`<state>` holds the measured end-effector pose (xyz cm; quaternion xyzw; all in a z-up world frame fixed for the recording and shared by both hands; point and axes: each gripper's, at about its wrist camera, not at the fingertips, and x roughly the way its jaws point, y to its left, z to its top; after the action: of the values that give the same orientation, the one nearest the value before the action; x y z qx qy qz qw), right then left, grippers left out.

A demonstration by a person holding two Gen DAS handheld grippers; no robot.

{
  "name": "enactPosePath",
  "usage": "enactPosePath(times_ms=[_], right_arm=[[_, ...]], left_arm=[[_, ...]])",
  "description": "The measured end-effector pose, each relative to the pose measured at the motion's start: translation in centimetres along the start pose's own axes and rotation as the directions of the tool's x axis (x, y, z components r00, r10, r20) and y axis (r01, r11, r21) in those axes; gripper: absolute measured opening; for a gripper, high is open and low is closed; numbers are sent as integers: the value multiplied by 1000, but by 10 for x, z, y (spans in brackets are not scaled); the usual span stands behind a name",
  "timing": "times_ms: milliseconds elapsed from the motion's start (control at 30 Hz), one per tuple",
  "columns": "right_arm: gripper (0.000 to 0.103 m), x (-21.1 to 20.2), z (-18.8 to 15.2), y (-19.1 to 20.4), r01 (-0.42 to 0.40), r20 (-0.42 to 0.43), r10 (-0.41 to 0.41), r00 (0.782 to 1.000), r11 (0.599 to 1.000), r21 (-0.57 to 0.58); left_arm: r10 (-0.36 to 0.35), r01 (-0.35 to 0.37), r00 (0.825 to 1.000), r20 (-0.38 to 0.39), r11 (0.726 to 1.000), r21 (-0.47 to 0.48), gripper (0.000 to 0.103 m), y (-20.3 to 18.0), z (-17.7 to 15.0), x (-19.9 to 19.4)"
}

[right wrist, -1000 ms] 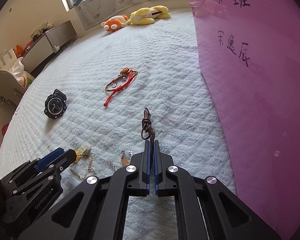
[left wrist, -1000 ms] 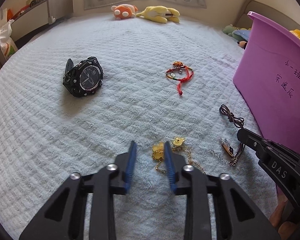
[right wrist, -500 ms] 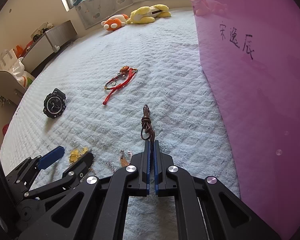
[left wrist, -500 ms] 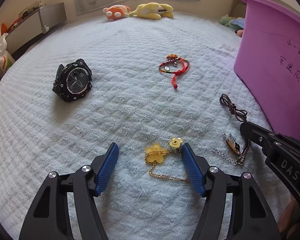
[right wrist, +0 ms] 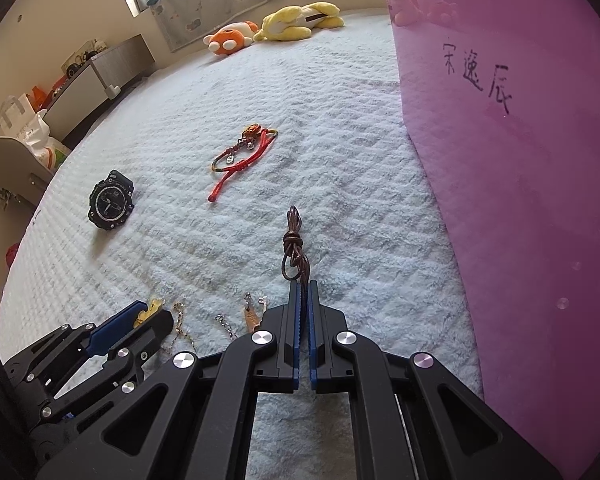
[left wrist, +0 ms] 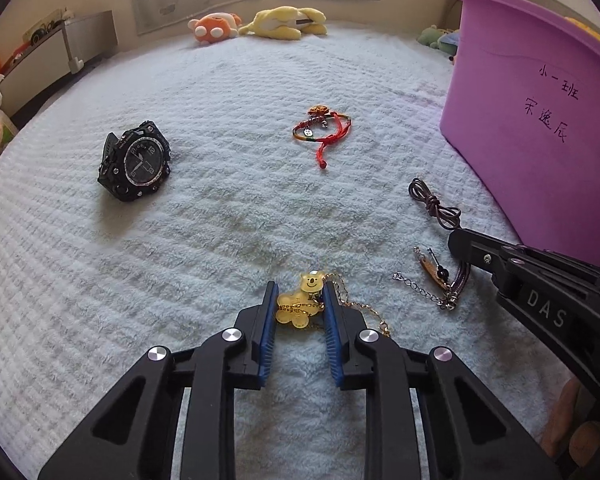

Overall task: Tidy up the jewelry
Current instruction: 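Lift the gold flower chain with the left tool while the right tool lifts the brown cord charm, then carry the gold flower chain in the left tool while the right tool carries the cord charm over the tub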

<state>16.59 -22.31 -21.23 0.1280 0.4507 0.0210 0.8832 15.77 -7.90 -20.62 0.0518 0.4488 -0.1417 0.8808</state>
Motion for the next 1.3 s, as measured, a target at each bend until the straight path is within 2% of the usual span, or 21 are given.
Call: enactPosePath(times_ms=[267, 367, 667, 900, 1100, 1300], right_arm=[[3, -25, 1, 11, -28, 6, 28, 1000, 999, -14], [3, -36, -5, 17, -67, -13, 67, 998, 998, 2], [3, -79, -28, 48, -110, -32, 109, 994, 993, -32], [3, -126, -30, 60, -157, -1, 157, 988, 987, -38], [3, -172, -20, 66, -196, 51, 200, 978, 978, -68], [3, -219, 2, 46, -193, 142, 200, 970, 980, -56]], left_arm=[[-27, 26, 999, -18, 998, -55, 22, 18, -6, -28], [-34, 33, 999, -16, 997, -64, 22, 26, -7, -44], [-27, 27, 1000, 13, 997, -69, 22, 43, -10, -94], [-44, 45, 997, 56, 998, -31, 22, 39, 0, -137], [-64, 65, 995, 83, 998, -7, 22, 24, 21, -170], [-82, 78, 985, 150, 996, 32, 22, -4, 54, -204]])
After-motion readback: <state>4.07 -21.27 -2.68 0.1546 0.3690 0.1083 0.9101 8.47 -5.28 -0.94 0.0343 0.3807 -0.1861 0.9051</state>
